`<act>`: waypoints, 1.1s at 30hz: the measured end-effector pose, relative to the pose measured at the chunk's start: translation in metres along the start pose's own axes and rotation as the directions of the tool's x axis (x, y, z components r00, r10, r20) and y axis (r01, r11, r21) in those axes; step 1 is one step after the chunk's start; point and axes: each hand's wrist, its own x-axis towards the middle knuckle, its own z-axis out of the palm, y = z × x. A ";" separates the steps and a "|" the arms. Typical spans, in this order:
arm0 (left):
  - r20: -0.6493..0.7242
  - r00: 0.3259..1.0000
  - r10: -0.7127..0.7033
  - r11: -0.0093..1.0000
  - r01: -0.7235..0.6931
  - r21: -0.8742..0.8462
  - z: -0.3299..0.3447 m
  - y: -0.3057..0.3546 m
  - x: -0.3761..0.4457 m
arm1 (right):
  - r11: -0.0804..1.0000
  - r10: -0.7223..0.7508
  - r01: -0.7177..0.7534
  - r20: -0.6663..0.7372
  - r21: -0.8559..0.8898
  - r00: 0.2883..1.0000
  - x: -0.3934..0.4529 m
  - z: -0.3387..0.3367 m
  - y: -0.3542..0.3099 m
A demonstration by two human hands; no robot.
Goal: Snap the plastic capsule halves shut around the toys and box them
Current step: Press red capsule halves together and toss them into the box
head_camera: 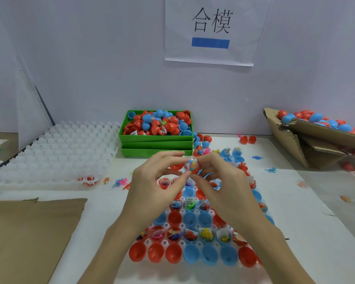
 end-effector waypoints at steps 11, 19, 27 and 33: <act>-0.075 0.986 -0.152 0.987 0.147 -0.065 0.000 -0.004 0.000 | 0.996 0.009 -0.006 0.031 -0.086 0.999 -0.004 0.008 -0.003; -0.021 0.985 -0.168 0.984 0.167 -0.061 0.000 -0.003 -0.002 | 0.975 -0.059 0.062 0.018 -0.213 0.998 -0.008 0.012 -0.004; 0.002 0.994 -0.107 0.993 0.107 -0.039 -0.001 -0.001 -0.002 | 0.968 -0.065 0.054 -0.037 -0.244 0.997 -0.005 0.008 -0.002; -0.054 0.998 -0.045 0.999 0.045 0.003 -0.003 -0.004 -0.001 | 0.991 -0.074 0.060 -0.110 -0.123 0.991 -0.004 0.009 -0.004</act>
